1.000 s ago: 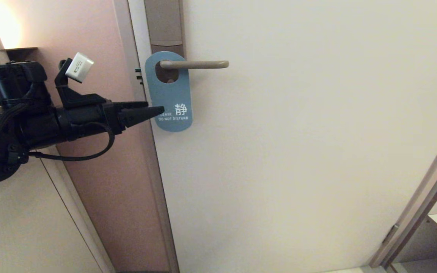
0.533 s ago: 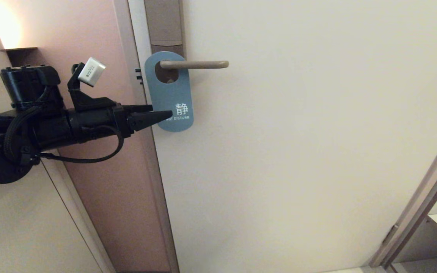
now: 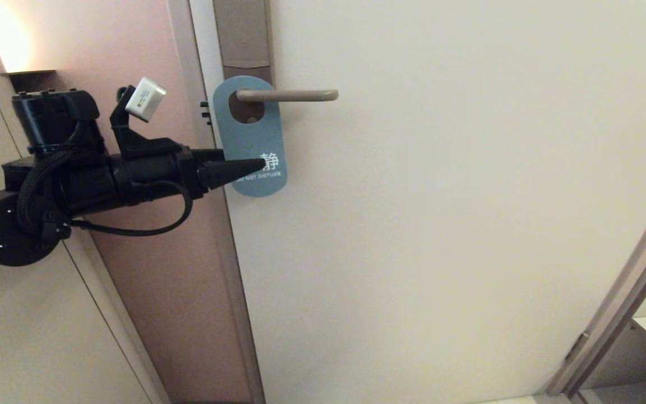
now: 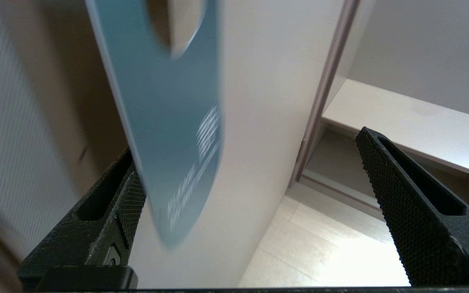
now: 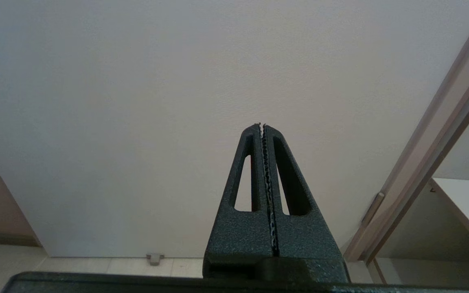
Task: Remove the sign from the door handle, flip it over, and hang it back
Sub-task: Take down the sign
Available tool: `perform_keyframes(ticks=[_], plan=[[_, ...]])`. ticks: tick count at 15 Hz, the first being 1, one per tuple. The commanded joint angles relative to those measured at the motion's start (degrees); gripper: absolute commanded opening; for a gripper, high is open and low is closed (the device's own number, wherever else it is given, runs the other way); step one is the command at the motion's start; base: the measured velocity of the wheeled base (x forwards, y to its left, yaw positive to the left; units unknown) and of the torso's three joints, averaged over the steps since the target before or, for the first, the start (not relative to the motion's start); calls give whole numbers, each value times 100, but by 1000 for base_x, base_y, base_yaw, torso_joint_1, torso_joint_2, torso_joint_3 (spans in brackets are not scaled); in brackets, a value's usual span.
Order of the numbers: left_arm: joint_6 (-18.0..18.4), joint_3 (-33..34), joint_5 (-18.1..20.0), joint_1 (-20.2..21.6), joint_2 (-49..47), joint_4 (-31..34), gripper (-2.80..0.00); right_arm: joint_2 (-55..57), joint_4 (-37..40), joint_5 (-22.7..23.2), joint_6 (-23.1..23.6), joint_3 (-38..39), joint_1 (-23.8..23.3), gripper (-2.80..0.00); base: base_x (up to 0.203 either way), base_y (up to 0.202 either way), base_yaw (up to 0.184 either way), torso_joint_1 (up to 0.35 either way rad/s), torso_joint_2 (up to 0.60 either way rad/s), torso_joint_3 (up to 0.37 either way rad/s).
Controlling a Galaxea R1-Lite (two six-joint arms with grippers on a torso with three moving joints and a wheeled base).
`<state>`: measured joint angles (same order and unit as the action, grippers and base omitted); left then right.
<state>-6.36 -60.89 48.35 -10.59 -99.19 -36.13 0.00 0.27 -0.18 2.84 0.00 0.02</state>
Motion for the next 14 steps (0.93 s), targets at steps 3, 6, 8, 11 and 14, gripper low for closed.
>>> perform_keyframes(ticks=[3,6,8,11,14], plan=[[-5,-322,26,-163,-16,-8,0,0,0,0,6,0,3,-280,0,0,0,0,0,0],[3,-329,17,-207,-39,-8,0,0,0,0,6,0,-2,-280,0,0,0,0,0,0],[3,-336,17,-225,-82,-17,0,0,0,0,6,0,4,-280,0,0,0,0,0,0],[27,-336,-1,-233,-189,-33,0,0,0,0,6,0,6,-280,0,0,0,0,0,0],[54,-341,-74,-296,-397,-311,0,0,0,0,6,0,6,-280,0,0,0,0,0,0]])
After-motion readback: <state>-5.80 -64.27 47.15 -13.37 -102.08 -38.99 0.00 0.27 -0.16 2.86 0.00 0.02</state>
